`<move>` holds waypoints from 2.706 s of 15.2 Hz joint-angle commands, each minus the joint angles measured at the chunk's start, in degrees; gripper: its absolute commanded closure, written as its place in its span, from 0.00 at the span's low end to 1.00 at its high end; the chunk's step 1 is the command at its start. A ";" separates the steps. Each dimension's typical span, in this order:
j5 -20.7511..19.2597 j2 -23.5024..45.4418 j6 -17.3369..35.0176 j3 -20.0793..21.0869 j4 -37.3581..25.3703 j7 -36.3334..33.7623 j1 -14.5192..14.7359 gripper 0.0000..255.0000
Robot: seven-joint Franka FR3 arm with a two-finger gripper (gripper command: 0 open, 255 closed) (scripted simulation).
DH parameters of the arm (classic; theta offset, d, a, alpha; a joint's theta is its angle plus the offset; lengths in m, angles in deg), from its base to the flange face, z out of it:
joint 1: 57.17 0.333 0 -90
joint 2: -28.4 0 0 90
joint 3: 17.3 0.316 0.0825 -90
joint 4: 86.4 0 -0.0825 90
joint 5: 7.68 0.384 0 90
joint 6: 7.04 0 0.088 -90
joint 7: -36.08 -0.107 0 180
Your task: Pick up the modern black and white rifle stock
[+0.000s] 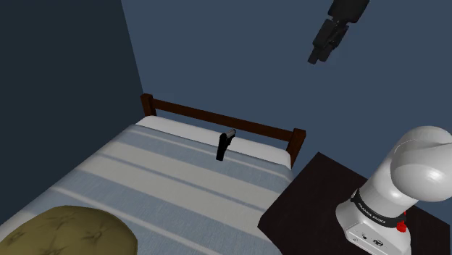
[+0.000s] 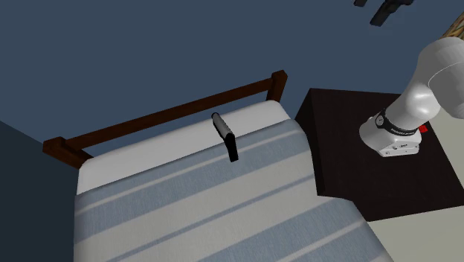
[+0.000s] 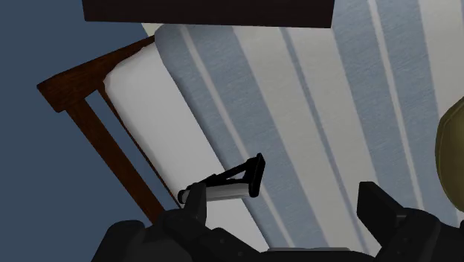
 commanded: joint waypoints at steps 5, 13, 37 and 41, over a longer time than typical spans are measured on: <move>0.58 8.42 3.42 3.35 -1.85 -5.92 -0.82 0.00; -0.06 26.87 8.24 8.46 -8.79 -17.80 -2.39 0.00; -3.99 86.81 2.44 7.36 -52.84 -46.35 -1.35 0.00; -3.25 98.34 -2.14 6.27 -65.45 -49.69 -1.42 0.00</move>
